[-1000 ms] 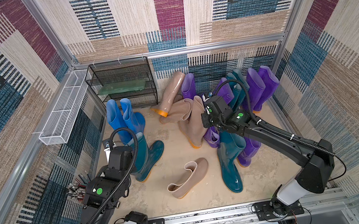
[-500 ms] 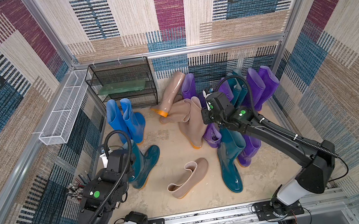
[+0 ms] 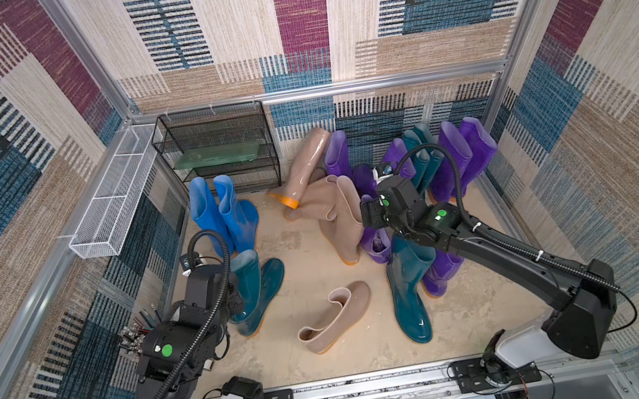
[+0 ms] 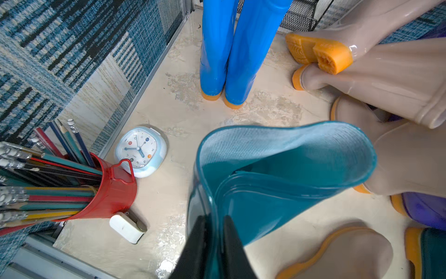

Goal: Match and arrange rain boots in pairs
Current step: Adjust the rain boot at the center of the board, then adjust the rain boot at the rain pile shoes.

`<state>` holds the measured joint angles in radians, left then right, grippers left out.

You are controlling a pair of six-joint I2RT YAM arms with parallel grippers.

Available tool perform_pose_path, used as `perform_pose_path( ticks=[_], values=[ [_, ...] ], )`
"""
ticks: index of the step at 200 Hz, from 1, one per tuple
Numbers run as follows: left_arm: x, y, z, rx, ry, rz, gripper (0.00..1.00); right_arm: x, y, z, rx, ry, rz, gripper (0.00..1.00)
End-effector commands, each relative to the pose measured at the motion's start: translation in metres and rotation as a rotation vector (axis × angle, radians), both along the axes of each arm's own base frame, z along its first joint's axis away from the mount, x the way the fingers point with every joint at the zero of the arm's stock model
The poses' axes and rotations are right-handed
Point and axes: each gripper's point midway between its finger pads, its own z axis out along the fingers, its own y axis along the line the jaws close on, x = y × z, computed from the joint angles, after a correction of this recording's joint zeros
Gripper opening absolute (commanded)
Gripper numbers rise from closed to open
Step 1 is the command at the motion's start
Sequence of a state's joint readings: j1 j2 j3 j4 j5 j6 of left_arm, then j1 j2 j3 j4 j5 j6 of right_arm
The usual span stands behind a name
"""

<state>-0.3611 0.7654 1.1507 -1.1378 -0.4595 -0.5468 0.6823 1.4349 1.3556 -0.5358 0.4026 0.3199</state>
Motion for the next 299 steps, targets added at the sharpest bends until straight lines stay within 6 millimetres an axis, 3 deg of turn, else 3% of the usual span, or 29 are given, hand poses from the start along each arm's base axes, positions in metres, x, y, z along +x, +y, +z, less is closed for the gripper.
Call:
perform_pose_path(
  ticks=[1,18,40,48,98,113,136,181,221,259,299],
  values=[
    [-0.003,-0.005,0.003,-0.021,0.011,-0.028,0.50,-0.004,-0.011,0.010,0.033,-0.020,-0.028,0.90],
    [-0.006,-0.003,0.015,-0.036,-0.014,-0.020,0.76,-0.007,-0.009,0.020,0.043,-0.048,0.002,0.92],
    [-0.004,-0.014,0.038,-0.070,-0.042,-0.079,0.84,-0.009,-0.008,0.030,0.052,-0.065,0.022,0.95],
    [-0.001,-0.021,0.048,-0.086,-0.047,-0.117,0.93,-0.010,-0.008,0.035,0.056,-0.072,0.029,0.95],
    [0.036,-0.071,0.092,-0.130,-0.041,-0.349,0.94,-0.011,-0.008,0.060,0.073,-0.128,0.041,0.97],
    [0.060,-0.092,0.096,-0.131,-0.031,-0.432,0.92,-0.012,-0.008,0.071,0.086,-0.151,0.043,0.97],
    [0.116,-0.126,0.091,-0.129,-0.051,-0.525,0.87,-0.009,-0.010,0.080,0.112,-0.182,0.027,0.96],
    [0.246,-0.190,0.082,-0.115,-0.112,-0.644,0.79,0.017,-0.018,0.074,0.168,-0.184,-0.002,0.96],
    [0.345,-0.221,0.061,-0.037,-0.172,-0.664,0.83,0.029,-0.020,0.061,0.201,-0.155,-0.019,0.97],
    [0.401,-0.231,0.052,0.014,-0.287,-0.625,0.94,0.036,-0.030,0.040,0.196,-0.101,-0.055,0.98],
    [0.421,-0.250,0.022,0.000,-0.318,-0.688,0.96,0.040,-0.036,0.023,0.179,-0.068,-0.065,0.99]
  ],
)
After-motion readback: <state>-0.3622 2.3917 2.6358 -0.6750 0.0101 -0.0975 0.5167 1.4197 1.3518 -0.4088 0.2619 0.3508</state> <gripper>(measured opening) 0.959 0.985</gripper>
